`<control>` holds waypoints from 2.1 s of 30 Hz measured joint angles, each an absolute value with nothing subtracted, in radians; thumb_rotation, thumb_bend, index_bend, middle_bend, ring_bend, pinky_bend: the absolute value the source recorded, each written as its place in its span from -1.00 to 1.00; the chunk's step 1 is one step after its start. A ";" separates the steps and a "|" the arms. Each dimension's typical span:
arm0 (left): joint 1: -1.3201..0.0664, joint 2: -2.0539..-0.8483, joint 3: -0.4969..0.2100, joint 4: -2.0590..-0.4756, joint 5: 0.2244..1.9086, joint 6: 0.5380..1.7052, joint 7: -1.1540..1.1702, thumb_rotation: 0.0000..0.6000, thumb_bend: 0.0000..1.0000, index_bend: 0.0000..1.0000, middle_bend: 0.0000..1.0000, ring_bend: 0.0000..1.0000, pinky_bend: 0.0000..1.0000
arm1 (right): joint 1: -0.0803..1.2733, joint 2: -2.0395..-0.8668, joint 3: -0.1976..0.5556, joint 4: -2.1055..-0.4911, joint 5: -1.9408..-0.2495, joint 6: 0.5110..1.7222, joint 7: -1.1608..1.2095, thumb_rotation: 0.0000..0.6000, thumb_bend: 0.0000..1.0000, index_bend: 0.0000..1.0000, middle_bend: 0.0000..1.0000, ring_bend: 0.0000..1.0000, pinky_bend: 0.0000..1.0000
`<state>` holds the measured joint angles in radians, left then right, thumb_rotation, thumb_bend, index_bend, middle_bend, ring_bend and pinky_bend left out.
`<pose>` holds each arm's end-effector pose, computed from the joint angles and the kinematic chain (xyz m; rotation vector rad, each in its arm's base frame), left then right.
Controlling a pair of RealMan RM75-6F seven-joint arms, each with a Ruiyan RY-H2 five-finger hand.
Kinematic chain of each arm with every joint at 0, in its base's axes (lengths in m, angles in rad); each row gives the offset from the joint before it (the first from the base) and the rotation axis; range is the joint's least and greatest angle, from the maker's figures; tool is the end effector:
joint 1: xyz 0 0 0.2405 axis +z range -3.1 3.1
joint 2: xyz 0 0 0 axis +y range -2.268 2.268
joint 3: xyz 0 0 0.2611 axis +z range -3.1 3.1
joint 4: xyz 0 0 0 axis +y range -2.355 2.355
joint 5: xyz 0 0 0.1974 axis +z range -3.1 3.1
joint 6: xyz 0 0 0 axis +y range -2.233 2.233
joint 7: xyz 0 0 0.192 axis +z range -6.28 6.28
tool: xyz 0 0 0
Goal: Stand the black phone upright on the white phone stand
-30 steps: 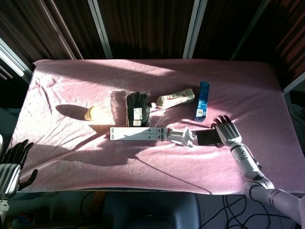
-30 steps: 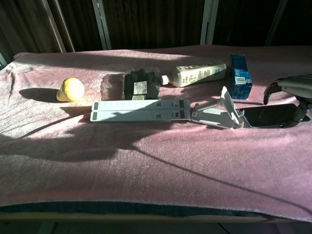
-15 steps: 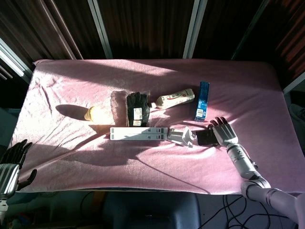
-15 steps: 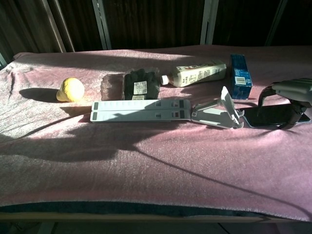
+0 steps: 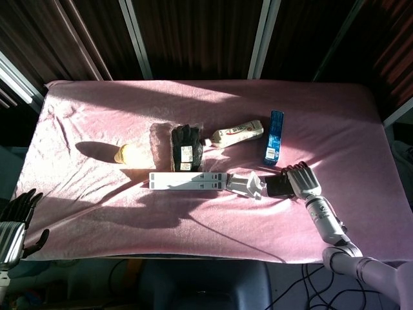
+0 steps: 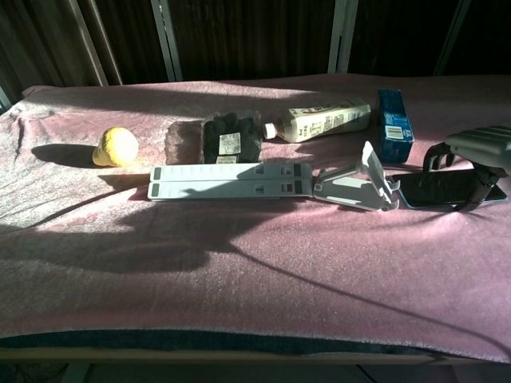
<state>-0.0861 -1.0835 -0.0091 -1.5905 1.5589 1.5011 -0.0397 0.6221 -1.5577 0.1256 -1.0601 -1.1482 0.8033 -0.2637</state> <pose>-0.3091 0.2208 0.1772 -1.4511 -0.8838 -0.9075 -0.2944 -0.4051 0.0037 1.7665 -0.9002 0.5120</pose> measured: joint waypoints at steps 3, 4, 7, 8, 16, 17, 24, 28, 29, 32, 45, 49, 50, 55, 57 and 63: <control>-0.086 -1.083 -0.008 -1.591 1.560 1.502 -0.039 1.00 -0.30 -1.00 -1.00 -1.00 -0.76 | 0.617 -1.562 0.120 -1.063 -1.157 0.828 -0.287 1.00 -0.43 0.77 0.12 -0.26 -0.34; -0.085 -1.084 -0.008 -1.591 1.561 1.503 -0.039 1.00 -0.30 -1.00 -1.00 -1.00 -0.76 | 0.615 -1.564 0.119 -1.064 -1.161 0.840 -0.294 1.00 -0.43 0.77 0.13 -0.25 -0.34; -0.086 -1.084 -0.009 -1.590 1.561 1.503 -0.041 1.00 -0.29 -1.00 -1.00 -1.00 -0.76 | 0.607 -1.568 0.112 -1.070 -1.180 0.891 -0.327 1.00 -0.42 0.81 0.15 -0.23 -0.34; -0.086 -1.084 -0.009 -1.590 1.561 1.503 -0.041 1.00 -0.29 -1.00 -1.00 -1.00 -0.76 | 0.603 -1.569 0.110 -1.075 -1.187 0.912 -0.344 1.00 -0.42 0.82 0.17 -0.22 -0.34; -0.084 -1.083 -0.007 -1.590 1.567 1.507 -0.045 1.00 -0.29 -1.00 -1.00 -1.00 -0.76 | 0.582 -1.574 0.096 -1.114 -1.218 0.997 -0.441 1.00 -0.42 0.99 0.31 -0.14 -0.31; -0.084 -1.083 -0.007 -1.590 1.568 1.508 -0.046 1.00 -0.29 -1.00 -1.00 -1.00 -0.76 | 0.577 -1.577 0.096 -1.116 -1.222 1.006 -0.442 1.00 -0.42 1.00 0.33 -0.13 -0.30; -0.083 -1.083 -0.006 -1.588 1.570 1.510 -0.046 1.00 -0.29 -1.00 -1.00 -1.00 -0.76 | 0.558 -1.581 0.107 -1.112 -1.225 1.025 -0.380 1.00 -0.42 1.00 0.37 -0.09 -0.27; -0.083 -1.083 -0.007 -1.589 1.567 1.510 -0.046 1.00 -0.30 -1.00 -1.00 -1.00 -0.76 | 0.538 -1.573 0.118 -1.106 -1.227 1.045 -0.296 1.00 -0.42 1.00 0.38 -0.09 -0.26; -0.083 -1.083 -0.007 -1.589 1.567 1.510 -0.045 1.00 -0.30 -1.00 -1.00 -1.00 -0.76 | 0.532 -1.569 0.122 -1.105 -1.228 1.051 -0.266 1.00 -0.42 1.00 0.38 -0.09 -0.26; -0.082 -1.084 -0.007 -1.591 1.567 1.510 -0.042 1.00 -0.30 -1.00 -1.00 -1.00 -0.76 | 0.518 -1.561 0.136 -1.099 -1.230 1.064 -0.186 1.00 -0.42 1.00 0.38 -0.08 -0.26; -0.084 -1.085 -0.008 -1.593 1.564 1.505 -0.037 1.00 -0.30 -1.00 -1.00 -1.00 -0.76 | 0.491 -1.571 0.214 -1.109 -1.283 1.166 0.175 1.00 -0.42 1.00 0.39 -0.06 -0.26; -0.086 -1.083 -0.008 -1.593 1.564 1.501 -0.040 1.00 -0.30 -1.00 -1.00 -1.00 -0.76 | 0.484 -1.612 0.242 -1.131 -1.294 1.217 0.297 1.00 -0.42 1.00 0.40 -0.02 -0.26; -0.086 -1.083 -0.008 -1.593 1.565 1.502 -0.041 1.00 -0.30 -1.00 -1.00 -1.00 -0.76 | 0.482 -1.633 0.251 -1.136 -1.297 1.234 0.333 1.00 -0.42 1.00 0.40 -0.02 -0.27; -0.086 -1.082 -0.007 -1.592 1.567 1.503 -0.045 1.00 -0.30 -1.00 -1.00 -1.00 -0.76 | 0.479 -1.739 0.283 -1.127 -1.301 1.293 0.437 1.00 -0.42 1.00 0.41 -0.01 -0.28; -0.086 -1.082 -0.007 -1.592 1.567 1.503 -0.047 1.00 -0.30 -1.00 -1.00 -1.00 -0.76 | 0.480 -1.789 0.293 -1.101 -1.304 1.319 0.469 1.00 -0.42 1.00 0.41 0.00 -0.29; -0.087 -1.080 -0.006 -1.590 1.568 1.500 -0.051 1.00 -0.30 -1.00 -1.00 -1.00 -0.76 | 0.488 -1.907 0.298 -0.963 -1.337 1.386 0.540 1.00 -0.42 1.00 0.42 0.02 -0.30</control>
